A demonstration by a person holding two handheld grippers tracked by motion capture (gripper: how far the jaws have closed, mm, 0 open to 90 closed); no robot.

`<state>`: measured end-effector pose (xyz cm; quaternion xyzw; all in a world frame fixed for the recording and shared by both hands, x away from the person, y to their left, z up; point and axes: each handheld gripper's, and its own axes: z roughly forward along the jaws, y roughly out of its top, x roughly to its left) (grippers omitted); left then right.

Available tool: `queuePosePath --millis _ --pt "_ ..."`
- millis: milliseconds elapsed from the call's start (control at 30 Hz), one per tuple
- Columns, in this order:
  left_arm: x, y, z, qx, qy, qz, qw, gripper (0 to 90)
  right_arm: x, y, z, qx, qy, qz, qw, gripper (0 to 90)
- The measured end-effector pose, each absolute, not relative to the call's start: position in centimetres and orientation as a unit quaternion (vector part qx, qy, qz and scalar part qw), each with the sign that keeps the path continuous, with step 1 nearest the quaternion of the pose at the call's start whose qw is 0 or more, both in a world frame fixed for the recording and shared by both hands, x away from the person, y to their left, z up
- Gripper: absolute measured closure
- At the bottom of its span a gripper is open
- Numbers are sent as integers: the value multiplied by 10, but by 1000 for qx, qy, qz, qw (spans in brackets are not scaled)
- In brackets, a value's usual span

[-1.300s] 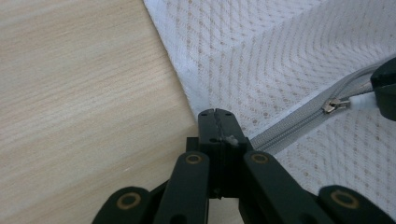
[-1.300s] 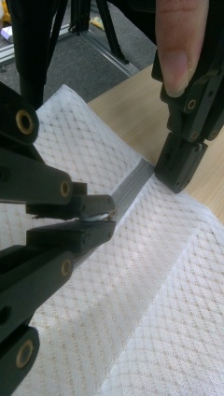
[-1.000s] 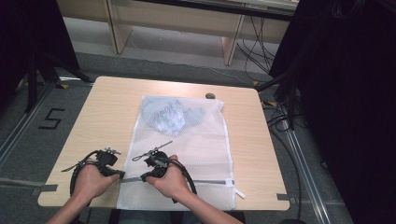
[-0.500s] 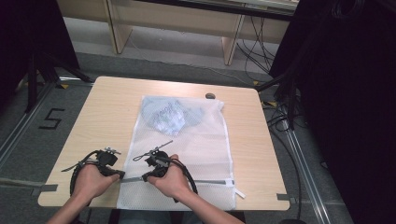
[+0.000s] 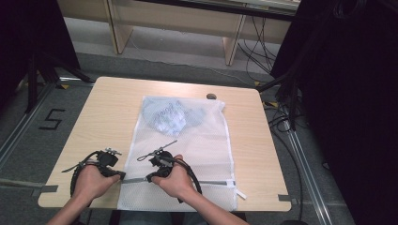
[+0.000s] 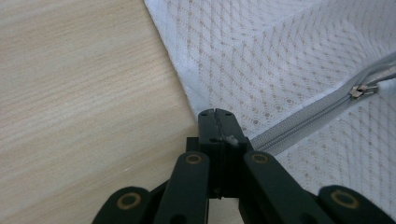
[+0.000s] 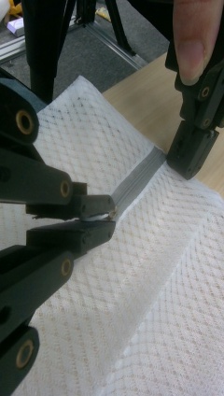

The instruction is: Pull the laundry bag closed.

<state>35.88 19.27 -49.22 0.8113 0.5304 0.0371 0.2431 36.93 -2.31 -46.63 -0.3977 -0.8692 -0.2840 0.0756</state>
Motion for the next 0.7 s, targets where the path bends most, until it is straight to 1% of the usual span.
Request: queuePosePath --millis 200,233,267,300,367,467,700 --pt "359 193 -492 811 531 36 244 899 369 -26 -465 -398 -871 -279 71 871" --pt "357 191 -493 800 545 33 248 899 369 -27 -464 -398 -871 -280 73 871" --pt "357 191 -493 800 546 32 248 899 370 -28 -464 -396 -871 -281 72 871" --pt "357 191 -493 801 545 32 247 899 371 -29 -465 -385 -876 -284 63 871" --pt "359 192 -492 813 529 37 241 899 370 -30 -465 -392 -873 -282 69 871" --pt "357 190 -492 801 545 33 246 899 369 -31 -465 -394 -872 -284 68 871" --pt "357 191 -493 800 547 31 247 899 367 -36 -463 -392 -872 -288 61 871"
